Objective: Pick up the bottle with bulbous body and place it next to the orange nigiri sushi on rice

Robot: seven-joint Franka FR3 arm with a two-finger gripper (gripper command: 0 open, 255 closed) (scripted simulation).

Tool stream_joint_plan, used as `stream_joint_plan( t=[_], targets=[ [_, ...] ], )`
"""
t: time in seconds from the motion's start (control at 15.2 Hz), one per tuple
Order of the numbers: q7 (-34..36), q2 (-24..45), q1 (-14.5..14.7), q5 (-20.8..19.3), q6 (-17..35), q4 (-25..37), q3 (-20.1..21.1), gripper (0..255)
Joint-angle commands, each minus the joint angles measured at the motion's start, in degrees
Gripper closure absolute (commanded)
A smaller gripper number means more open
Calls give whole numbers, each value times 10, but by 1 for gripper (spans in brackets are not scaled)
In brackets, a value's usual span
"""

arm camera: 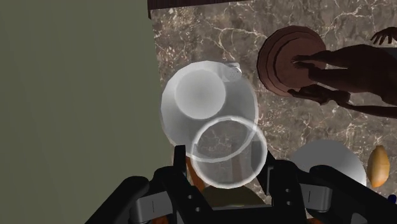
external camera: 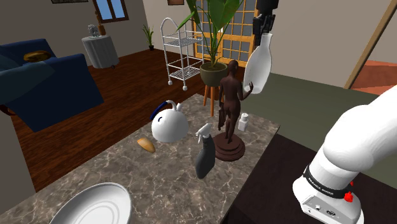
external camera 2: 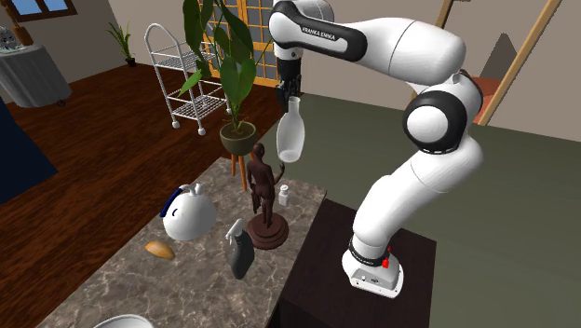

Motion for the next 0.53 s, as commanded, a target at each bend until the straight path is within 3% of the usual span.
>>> stream_joint_plan(
  t=[0.0,0.46],
  targets=[
    [0,6,1,1,-15,21,0,255],
    [-3,31,2,5,-71,102,-1,255]
  ],
)
